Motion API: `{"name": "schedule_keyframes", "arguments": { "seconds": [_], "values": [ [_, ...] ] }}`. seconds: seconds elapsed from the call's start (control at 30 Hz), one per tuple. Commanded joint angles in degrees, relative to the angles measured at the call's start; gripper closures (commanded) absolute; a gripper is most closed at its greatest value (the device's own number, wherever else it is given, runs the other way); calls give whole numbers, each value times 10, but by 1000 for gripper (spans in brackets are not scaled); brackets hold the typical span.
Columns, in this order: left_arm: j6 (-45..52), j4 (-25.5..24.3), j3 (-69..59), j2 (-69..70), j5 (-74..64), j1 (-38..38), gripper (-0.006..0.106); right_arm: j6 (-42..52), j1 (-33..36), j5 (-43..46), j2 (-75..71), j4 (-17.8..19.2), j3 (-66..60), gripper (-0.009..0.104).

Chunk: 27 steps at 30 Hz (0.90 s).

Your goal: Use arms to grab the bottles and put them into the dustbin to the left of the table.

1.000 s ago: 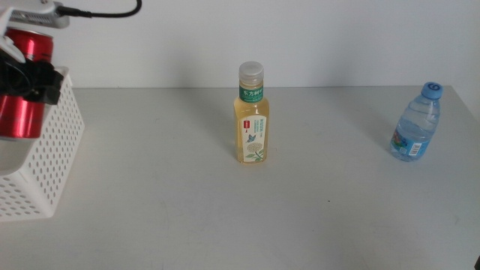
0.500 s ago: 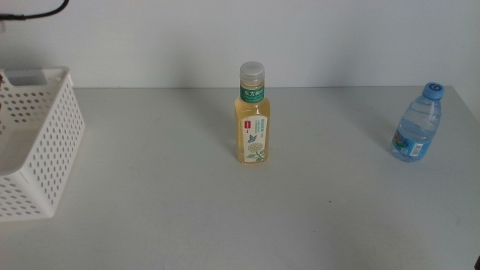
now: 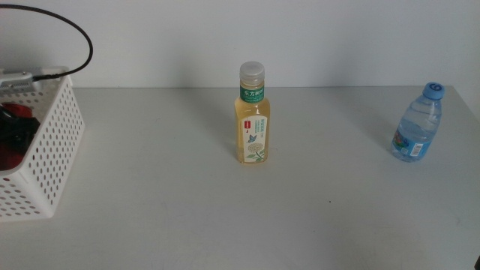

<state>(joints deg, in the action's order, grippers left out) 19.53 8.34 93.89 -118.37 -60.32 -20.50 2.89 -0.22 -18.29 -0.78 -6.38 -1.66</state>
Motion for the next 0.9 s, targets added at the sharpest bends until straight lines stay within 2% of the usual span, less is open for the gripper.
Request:
{"name": "schedule_keyframes", "arguments": {
  "seconds": [0.0,0.17,0.3,0.4,0.57,0.6,0.87],
  "values": [
    [-1,17,24,27,11,2,102,5,-4,41,-12,3,6,27],
    [1,12,24,13,9,7,95,5,-4,41,-12,3,6,27],
    [3,12,24,13,11,7,77,5,-4,41,-12,3,6,27],
    [3,13,24,13,2,7,55,5,-4,41,-12,3,6,27],
    [3,-6,24,14,-15,7,9,5,-4,41,-12,3,6,27],
    [0,-6,24,14,-19,7,7,5,-4,41,-12,3,6,27],
    [-22,-5,34,56,-58,23,7,5,-4,41,-12,3,6,27]
  ]
}}
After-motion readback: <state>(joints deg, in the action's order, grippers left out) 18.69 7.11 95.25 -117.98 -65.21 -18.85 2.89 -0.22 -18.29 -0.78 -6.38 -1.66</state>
